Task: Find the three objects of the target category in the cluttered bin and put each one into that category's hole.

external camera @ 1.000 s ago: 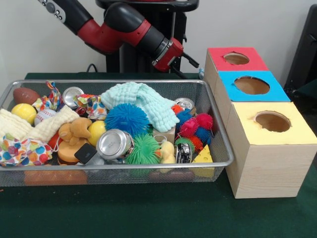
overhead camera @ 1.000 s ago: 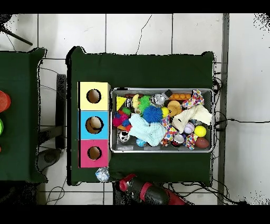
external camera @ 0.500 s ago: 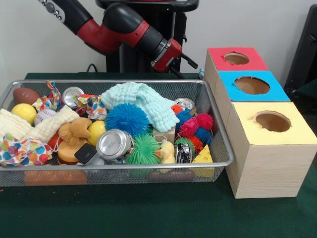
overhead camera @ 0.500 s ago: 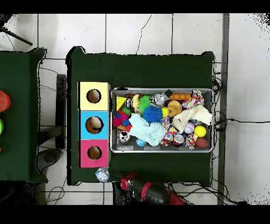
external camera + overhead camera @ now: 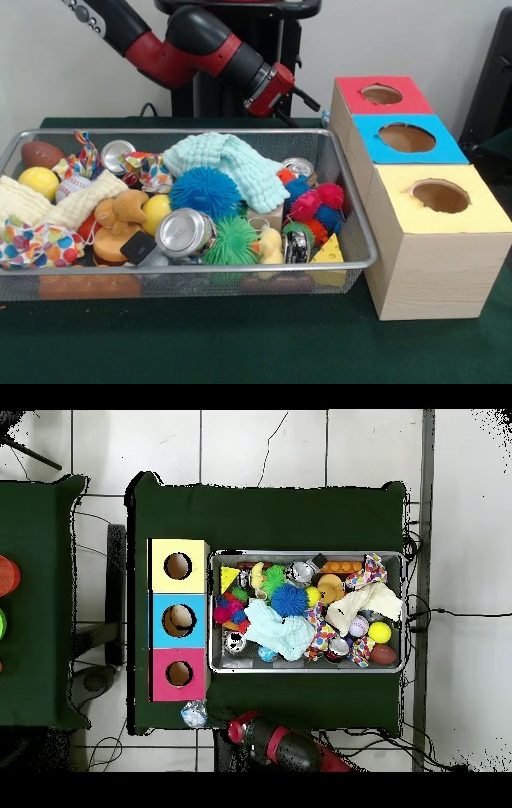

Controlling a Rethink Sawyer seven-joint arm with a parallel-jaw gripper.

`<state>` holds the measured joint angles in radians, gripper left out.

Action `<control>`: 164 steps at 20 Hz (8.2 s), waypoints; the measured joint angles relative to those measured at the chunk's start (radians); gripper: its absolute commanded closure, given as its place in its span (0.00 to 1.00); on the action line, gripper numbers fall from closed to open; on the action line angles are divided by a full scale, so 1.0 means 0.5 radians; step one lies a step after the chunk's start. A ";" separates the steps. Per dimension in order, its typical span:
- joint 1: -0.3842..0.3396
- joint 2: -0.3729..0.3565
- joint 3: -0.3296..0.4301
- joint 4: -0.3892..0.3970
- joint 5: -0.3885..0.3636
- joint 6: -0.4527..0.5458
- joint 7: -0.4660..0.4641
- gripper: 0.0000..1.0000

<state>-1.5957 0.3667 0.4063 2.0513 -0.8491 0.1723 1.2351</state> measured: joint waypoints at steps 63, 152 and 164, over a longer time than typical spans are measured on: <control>-0.022 -0.121 -0.133 0.049 0.279 0.070 0.000 0.00; 0.200 0.240 0.047 -0.110 0.355 -0.243 0.000 1.00; 0.396 0.120 0.031 -0.063 0.326 -0.243 0.000 1.00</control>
<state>-1.3976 0.4268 0.4219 2.0196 -0.6860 0.0509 1.2351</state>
